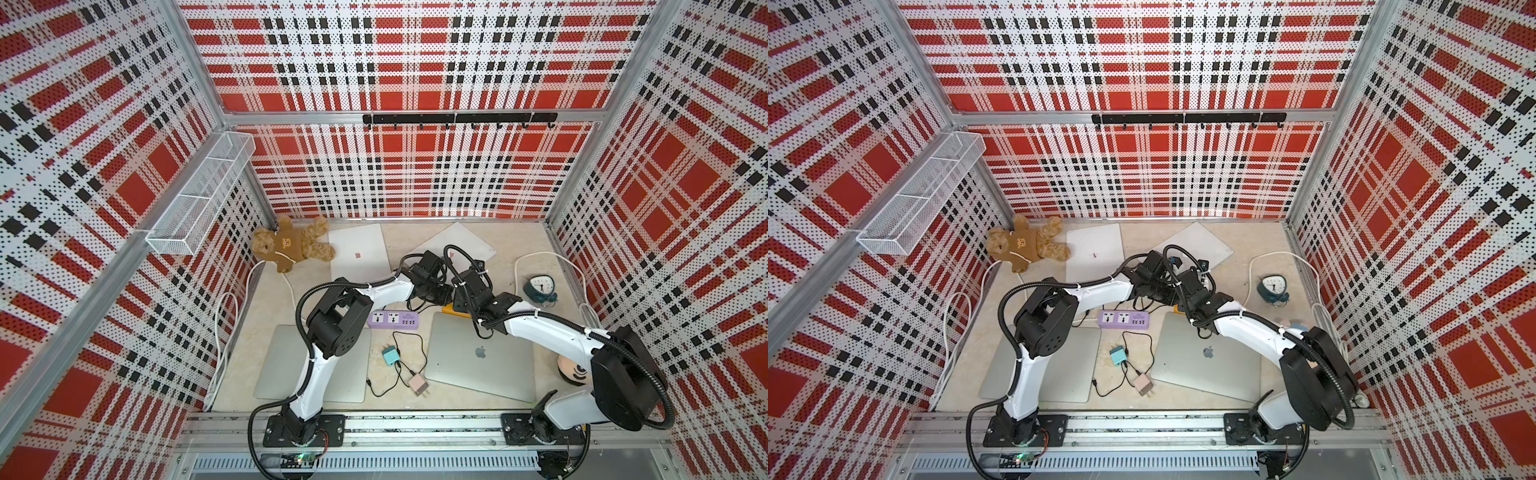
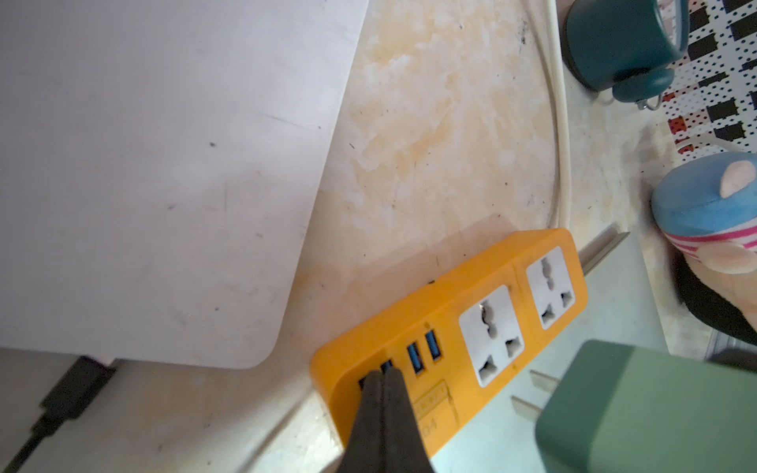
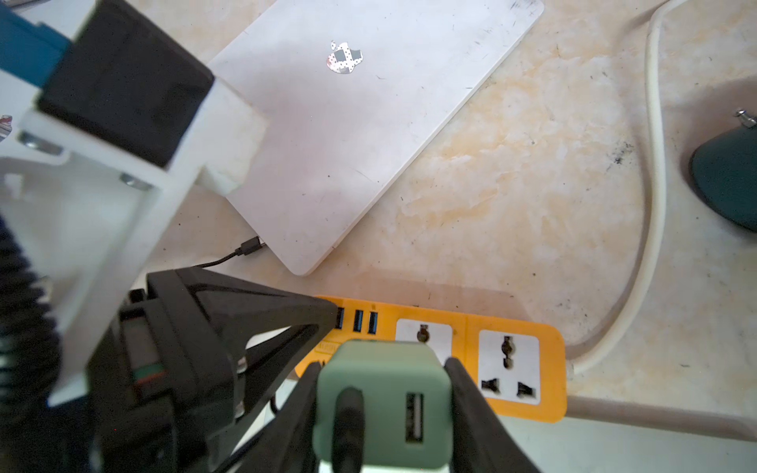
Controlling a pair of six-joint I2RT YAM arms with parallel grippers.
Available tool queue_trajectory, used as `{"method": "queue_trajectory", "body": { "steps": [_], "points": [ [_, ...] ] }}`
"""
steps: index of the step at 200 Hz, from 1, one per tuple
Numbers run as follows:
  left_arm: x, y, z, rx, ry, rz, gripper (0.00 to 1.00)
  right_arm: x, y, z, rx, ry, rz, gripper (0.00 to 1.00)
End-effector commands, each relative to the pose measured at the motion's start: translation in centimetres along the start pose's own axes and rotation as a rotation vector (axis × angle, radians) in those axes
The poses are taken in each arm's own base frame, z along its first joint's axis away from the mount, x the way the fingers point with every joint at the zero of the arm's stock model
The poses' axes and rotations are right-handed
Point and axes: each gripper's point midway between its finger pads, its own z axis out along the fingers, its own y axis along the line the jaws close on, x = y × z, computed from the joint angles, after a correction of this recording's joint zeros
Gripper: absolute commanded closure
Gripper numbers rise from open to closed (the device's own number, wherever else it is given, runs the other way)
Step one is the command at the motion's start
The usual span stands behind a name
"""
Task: Unplug the laptop charger
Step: Remove the plug from the socket, then place the plug at the center of the board.
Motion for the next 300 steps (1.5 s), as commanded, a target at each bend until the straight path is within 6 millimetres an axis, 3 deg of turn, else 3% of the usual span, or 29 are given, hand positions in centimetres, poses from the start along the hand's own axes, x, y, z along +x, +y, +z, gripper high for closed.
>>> {"method": "queue_trajectory", "body": {
  "steps": [1, 67, 139, 205, 300],
  "points": [
    [-0.6, -0.1, -0.8, -0.006, 0.005, -0.011, 1.0, -1.5, -0.2, -1.1, 0.001, -0.047, 0.018, 0.69],
    [-3.2, -0.1, -3.3, -0.01, -0.069, -0.009, 1.0, -1.5, -0.5, -1.2, 0.0, -0.048, 0.02, 0.69],
    [-4.8, 1.8, -5.9, -0.054, -0.147, -0.054, 1.0, -2.5, -0.7, -0.7, -0.002, -0.045, 0.022, 0.69],
    [-3.9, 3.5, -7.0, -0.078, -0.152, -0.084, 1.0, -4.0, -1.5, 1.0, 0.009, -0.017, -0.003, 0.68],
    [-2.6, 4.9, -7.7, -0.089, -0.149, -0.106, 1.0, -3.2, -3.3, 4.5, 0.044, 0.112, -0.047, 0.68]
  ]
}}
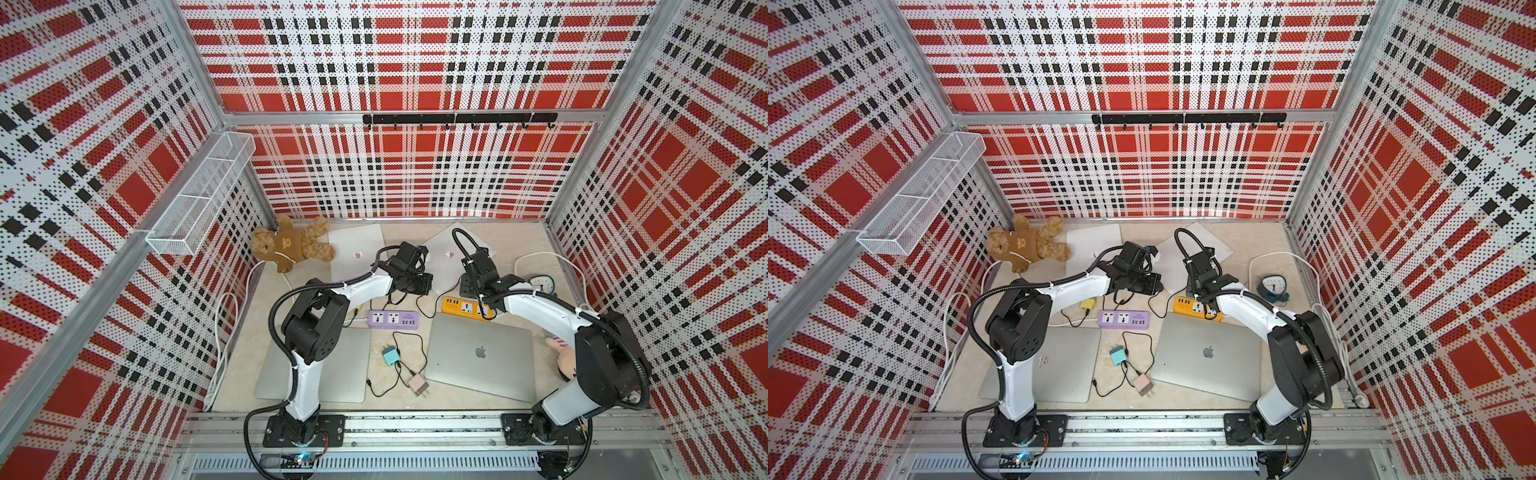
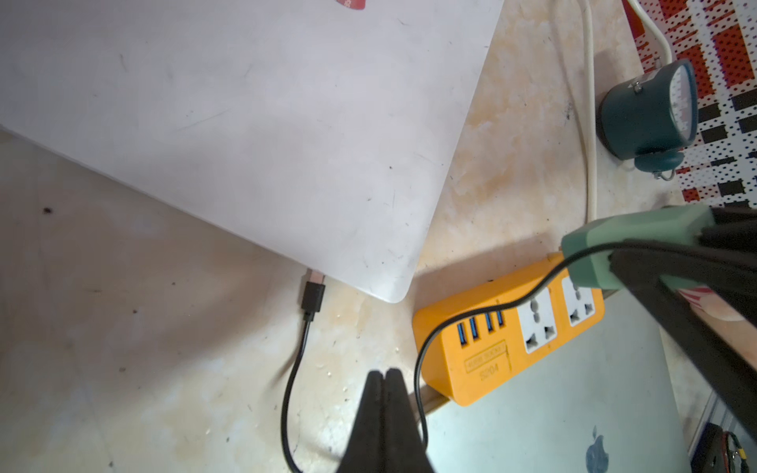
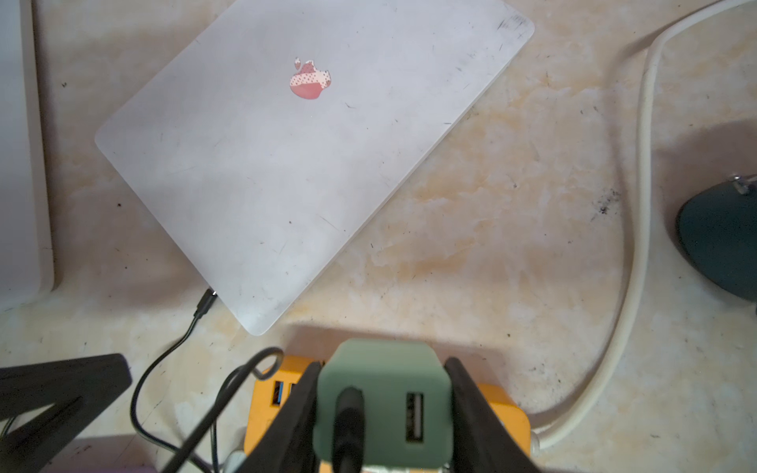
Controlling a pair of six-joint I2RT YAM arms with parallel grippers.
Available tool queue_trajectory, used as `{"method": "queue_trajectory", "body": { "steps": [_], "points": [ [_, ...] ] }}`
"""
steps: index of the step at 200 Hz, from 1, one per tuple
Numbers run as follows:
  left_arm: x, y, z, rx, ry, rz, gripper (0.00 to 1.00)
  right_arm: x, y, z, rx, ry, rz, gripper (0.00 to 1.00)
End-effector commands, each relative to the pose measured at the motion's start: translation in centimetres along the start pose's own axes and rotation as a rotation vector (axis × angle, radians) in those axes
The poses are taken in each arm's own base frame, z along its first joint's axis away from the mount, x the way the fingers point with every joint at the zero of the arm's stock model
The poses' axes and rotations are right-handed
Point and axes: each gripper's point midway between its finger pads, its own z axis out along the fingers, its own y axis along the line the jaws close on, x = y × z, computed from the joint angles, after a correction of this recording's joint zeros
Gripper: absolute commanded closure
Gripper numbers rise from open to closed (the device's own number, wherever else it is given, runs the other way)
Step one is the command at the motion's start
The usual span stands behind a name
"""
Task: Unplug the laptop charger
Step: Place the plug at the center of the board.
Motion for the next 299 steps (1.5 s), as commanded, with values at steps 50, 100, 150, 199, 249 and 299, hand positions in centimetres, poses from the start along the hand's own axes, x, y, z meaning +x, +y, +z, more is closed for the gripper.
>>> {"method": "queue_trajectory", "body": {
  "steps": [50, 100, 150, 199, 249, 299],
  "points": [
    [-0.8, 0.1, -1.7, 0.008, -0.045, -0.001, 1.0, 0.4, -2.0, 2.0, 0.02, 0.079, -0.03, 0.68],
    [-0.9, 0.4, -1.9, 0.003, -0.048, -0.004, 1.0, 0.9, -3.2, 3.0, 0.036, 0.124, -0.034, 0.68],
    [-1.2, -0.2, -2.1, 0.011, -0.066, 0.008, 1.0, 1.4, -4.7, 3.5, 0.053, 0.163, -0.019, 0.68],
    [-1.2, -2.7, -2.2, 0.034, -0.088, 0.113, 0.98, 2.3, -4.6, 4.0, 0.032, 0.223, -0.014, 0.68],
    [-0.6, -5.3, -2.3, 0.049, -0.107, 0.269, 0.99, 2.7, -4.5, 4.7, 0.032, 0.262, -0.02, 0.68],
    [-0.3, -6.5, -2.8, 0.046, -0.126, 0.368, 0.98, 2.8, -4.6, 5.3, 0.037, 0.292, -0.018, 0.67]
  ]
}}
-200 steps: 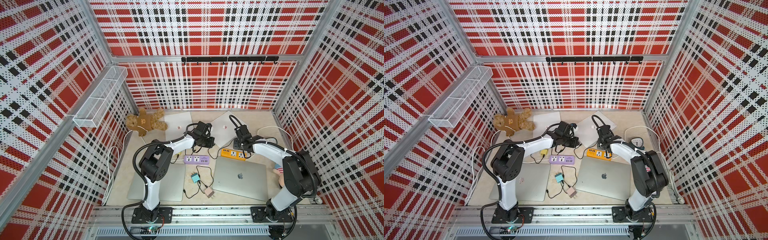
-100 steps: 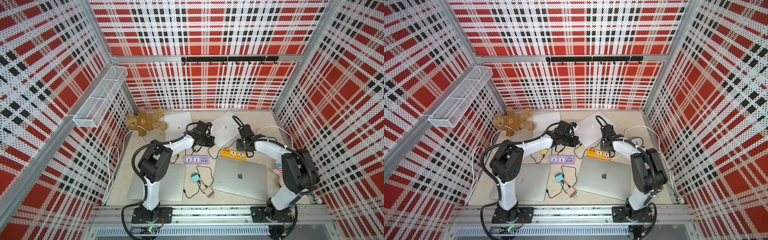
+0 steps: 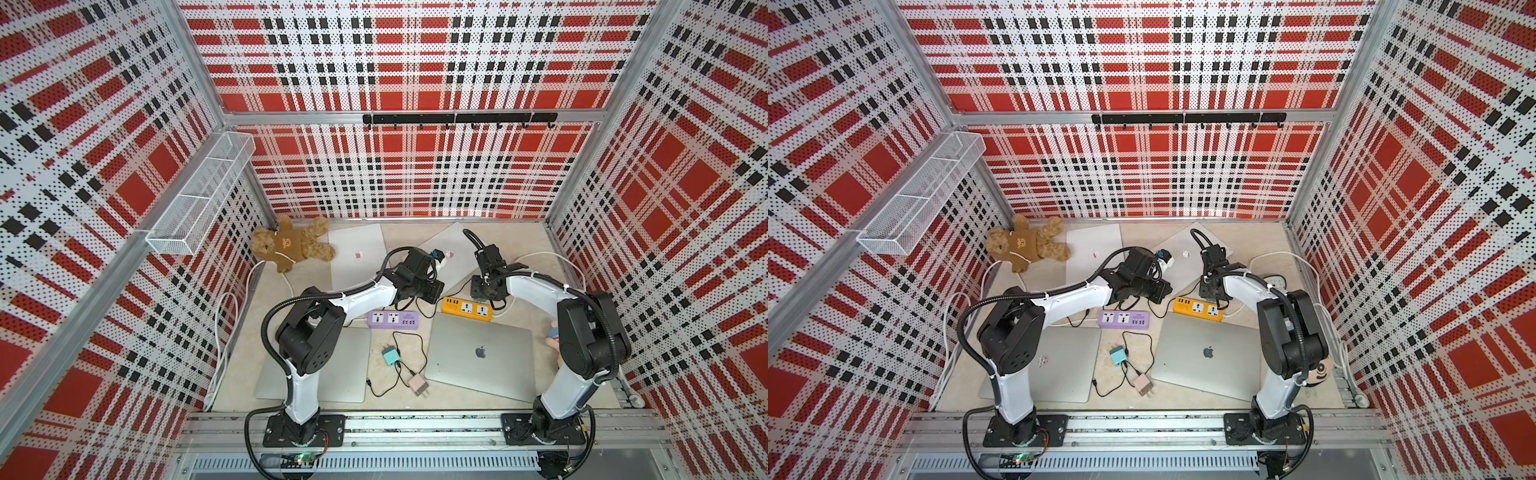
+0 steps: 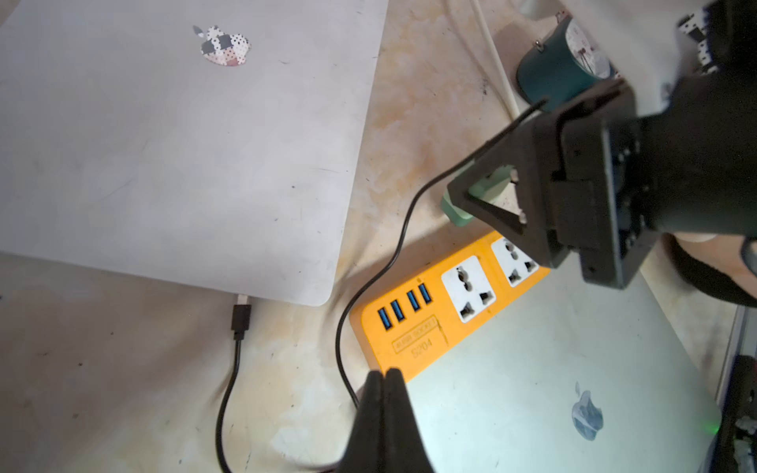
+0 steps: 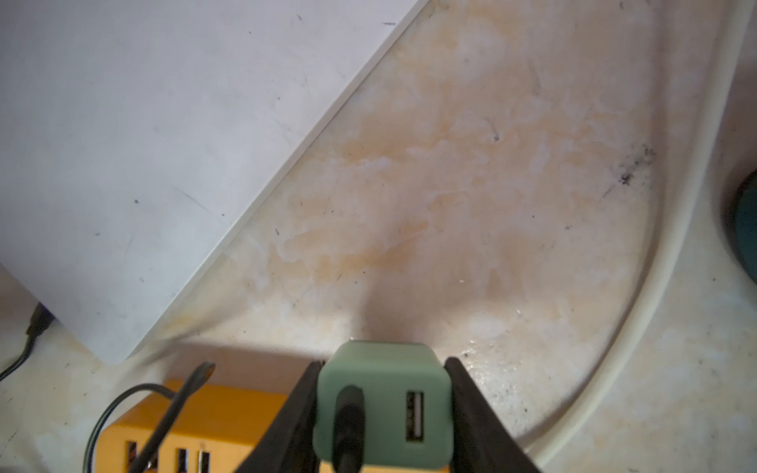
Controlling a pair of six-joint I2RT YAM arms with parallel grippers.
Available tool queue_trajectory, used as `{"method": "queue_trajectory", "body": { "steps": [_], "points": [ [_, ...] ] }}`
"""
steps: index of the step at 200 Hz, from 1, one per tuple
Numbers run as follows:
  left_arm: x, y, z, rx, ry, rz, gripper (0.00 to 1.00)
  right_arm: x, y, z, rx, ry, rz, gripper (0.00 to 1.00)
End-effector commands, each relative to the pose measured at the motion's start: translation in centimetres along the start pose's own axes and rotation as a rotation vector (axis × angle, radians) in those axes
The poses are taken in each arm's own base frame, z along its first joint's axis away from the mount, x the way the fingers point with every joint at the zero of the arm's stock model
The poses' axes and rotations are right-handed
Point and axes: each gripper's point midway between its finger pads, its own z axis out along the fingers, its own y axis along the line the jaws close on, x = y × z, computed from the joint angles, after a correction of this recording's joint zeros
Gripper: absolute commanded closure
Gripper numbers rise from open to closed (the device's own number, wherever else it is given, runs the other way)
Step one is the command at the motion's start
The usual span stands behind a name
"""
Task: Unplug the laptop charger
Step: Place the plug at the center of the board.
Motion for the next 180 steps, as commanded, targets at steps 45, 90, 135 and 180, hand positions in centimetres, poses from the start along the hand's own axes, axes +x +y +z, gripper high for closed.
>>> {"method": "queue_trajectory", "body": {
  "steps": [45, 90, 135, 180],
  "points": [
    [-1.5, -0.6, -1.5, -0.016, -0.06, 0.082, 0.98, 1.1, -0.4, 1.7, 0.004, 0.089, -0.006, 0.65],
    [-1.3, -0.4, -1.4, -0.023, -0.057, 0.073, 0.99, 1.2, -0.1, 2.6, -0.006, 0.126, -0.01, 0.65],
    [-1.3, -0.3, -1.5, -0.029, -0.059, 0.073, 0.99, 1.0, 0.1, 3.1, -0.009, 0.147, -0.014, 0.64],
    [-1.4, -0.4, -1.5, -0.025, -0.061, 0.078, 0.98, 1.0, 0.3, 3.4, -0.021, 0.156, -0.012, 0.64]
  ]
}}
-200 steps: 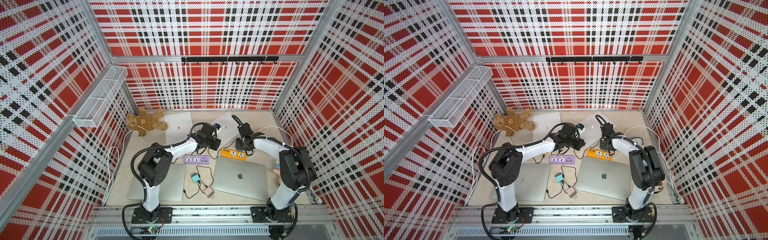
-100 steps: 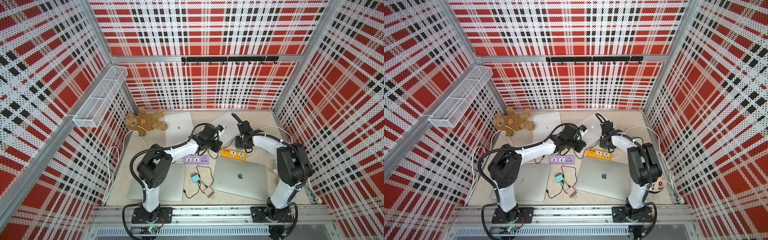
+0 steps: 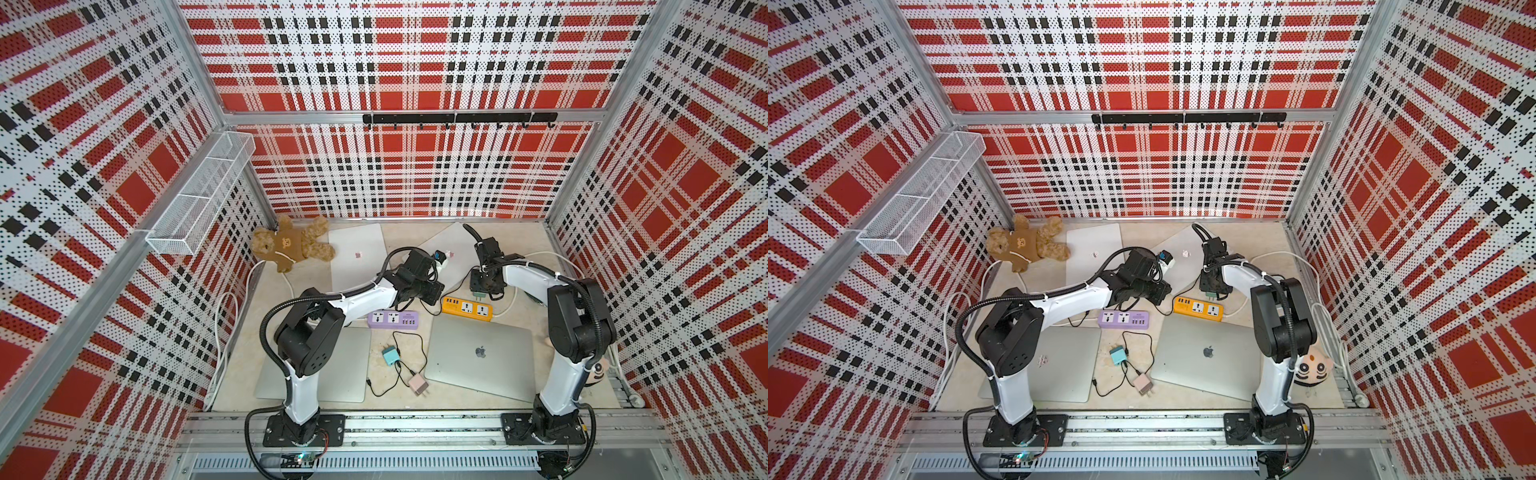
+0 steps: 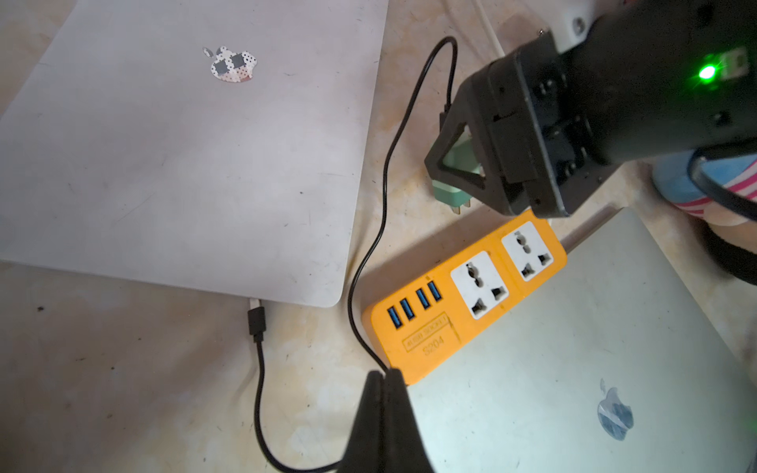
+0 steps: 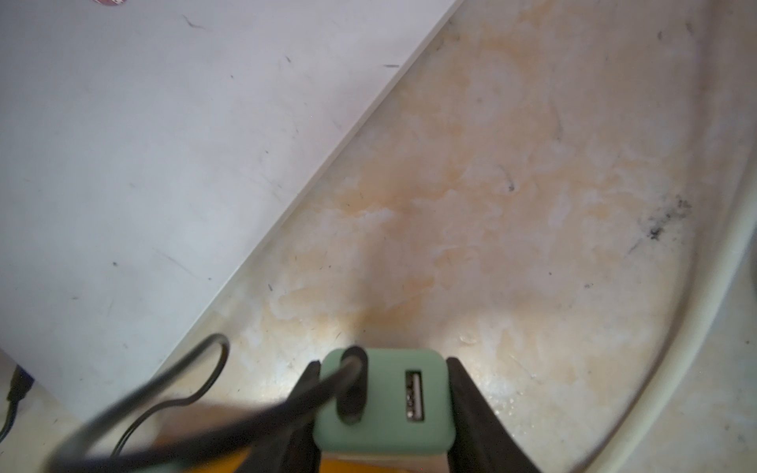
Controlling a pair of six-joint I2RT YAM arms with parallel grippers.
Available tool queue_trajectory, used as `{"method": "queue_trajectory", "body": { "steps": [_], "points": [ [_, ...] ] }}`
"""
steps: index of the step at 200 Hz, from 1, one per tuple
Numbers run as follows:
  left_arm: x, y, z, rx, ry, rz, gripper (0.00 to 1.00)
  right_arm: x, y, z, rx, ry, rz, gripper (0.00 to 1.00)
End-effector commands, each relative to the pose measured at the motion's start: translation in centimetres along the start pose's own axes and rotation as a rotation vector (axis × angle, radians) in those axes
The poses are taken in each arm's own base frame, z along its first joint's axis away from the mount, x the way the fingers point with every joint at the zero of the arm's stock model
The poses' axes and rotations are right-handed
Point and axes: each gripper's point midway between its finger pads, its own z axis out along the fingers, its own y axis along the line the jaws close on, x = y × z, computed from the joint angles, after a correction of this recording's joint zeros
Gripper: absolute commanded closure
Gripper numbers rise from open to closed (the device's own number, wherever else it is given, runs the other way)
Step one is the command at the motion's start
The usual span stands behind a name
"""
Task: Unplug the laptop charger
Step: Place the plug at the center of the board.
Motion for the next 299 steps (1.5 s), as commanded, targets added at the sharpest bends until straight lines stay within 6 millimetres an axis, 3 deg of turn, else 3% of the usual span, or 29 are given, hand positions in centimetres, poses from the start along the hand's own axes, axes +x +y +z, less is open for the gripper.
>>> {"method": "queue_trajectory", "body": {
  "steps": [1, 197, 299],
  "points": [
    [-1.4, -0.6, -1.4, 0.008, -0.049, 0.029, 0.98, 2.4, -0.2, 1.5, 0.001, 0.102, -0.011, 0.64],
    [-1.2, -0.7, -1.4, 0.013, -0.052, 0.048, 0.98, 2.3, 0.3, 2.7, -0.019, 0.154, -0.01, 0.54],
    [-1.5, -0.5, -1.6, 0.01, -0.059, 0.045, 0.98, 0.7, 0.6, 0.2, -0.045, 0.08, -0.007, 0.36]
  ]
}}
